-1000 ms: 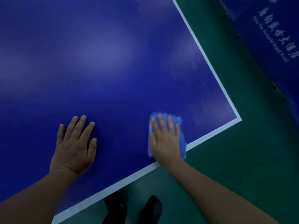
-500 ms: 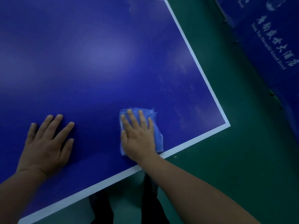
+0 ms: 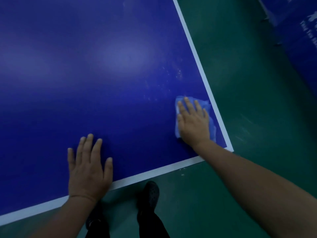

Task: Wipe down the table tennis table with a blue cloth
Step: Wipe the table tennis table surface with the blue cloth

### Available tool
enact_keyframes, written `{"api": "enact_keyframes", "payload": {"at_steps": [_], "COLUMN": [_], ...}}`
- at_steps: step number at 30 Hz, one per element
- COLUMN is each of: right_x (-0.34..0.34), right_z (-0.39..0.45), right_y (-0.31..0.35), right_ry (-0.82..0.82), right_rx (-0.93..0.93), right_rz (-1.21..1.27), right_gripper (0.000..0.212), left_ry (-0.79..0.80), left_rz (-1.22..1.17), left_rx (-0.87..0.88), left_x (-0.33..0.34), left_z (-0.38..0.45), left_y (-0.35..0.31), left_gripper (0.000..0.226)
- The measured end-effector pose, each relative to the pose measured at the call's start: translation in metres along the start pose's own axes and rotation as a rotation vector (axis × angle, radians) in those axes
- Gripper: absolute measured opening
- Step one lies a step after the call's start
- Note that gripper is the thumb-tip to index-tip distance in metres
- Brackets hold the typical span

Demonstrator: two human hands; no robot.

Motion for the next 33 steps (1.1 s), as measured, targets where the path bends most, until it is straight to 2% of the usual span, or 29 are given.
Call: {"api": "enact_keyframes", "payload": {"at_steps": [3,6,8,10,12,13,16,18,26,29,33], "right_x": [-0.007,-0.004,0.004,0.009,0.006,0.001,-0.014,-0.016,0.010,0.000,-0.011], "right_z": [0.012,-0.018,-0.063,-0.093,-0.070,-0.047,0.029,0.047,-0.099,-0.068,-0.013], "right_y": [-0.040,-0.040,-0.030,-0.030,-0.046,-0.052,-0.058,-0.054,-0.069,-0.072,-0.070], "right_ry": [-0.027,-0.072,-0.048,0.002,0.060,0.059,-0.009,-0.044,-0.067,-0.034,-0.021], "right_rx": [0.107,0.182,0.107,-0.059,-0.172,-0.168,-0.017,0.023,-0.040,-0.063,0.174], "right_rz": [0.024,0.050,0.017,-0.014,-0.031,-0.039,0.007,0.025,0.019,0.007,0.085], "right_gripper": [0.054,0.054,0.054,0.054,0.055,0.056,0.055,0.053,0.052,0.055,0.059], "left_ry": [0.029,0.023,0.017,0.015,0.018,0.015,0.033,0.047,0.048,0.044,0.041], "left_rz": [0.070,0.062,0.050,0.051,0.061,0.061,0.080,0.092,0.079,0.071,0.066], "left_rx": [0.024,0.022,0.018,0.011,0.015,0.018,0.018,0.020,0.014,0.018,0.021], "left_x": [0.008,0.007,0.008,0.009,0.011,0.012,0.012,0.011,0.011,0.012,0.011], "left_z": [0.001,0.000,0.001,0.001,0.000,0.001,0.001,0.001,0.001,0.001,0.001], "left_y": [-0.004,-0.003,-0.003,-0.004,-0.003,-0.003,-0.002,-0.001,0.000,0.001,0.001], "left_gripper": [0.069,0.067,0.067,0.067,0.067,0.066,0.067,0.067,0.067,0.066,0.065]}}
Point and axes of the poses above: each hand's wrist, its own z-axis towards the middle knuckle, its own x-axis out of the palm, y = z × x, the point moved 1 cm from there along z, towards the middle knuckle, and after that the axes turned 2 degrees about -x, right-handed, at the moved point
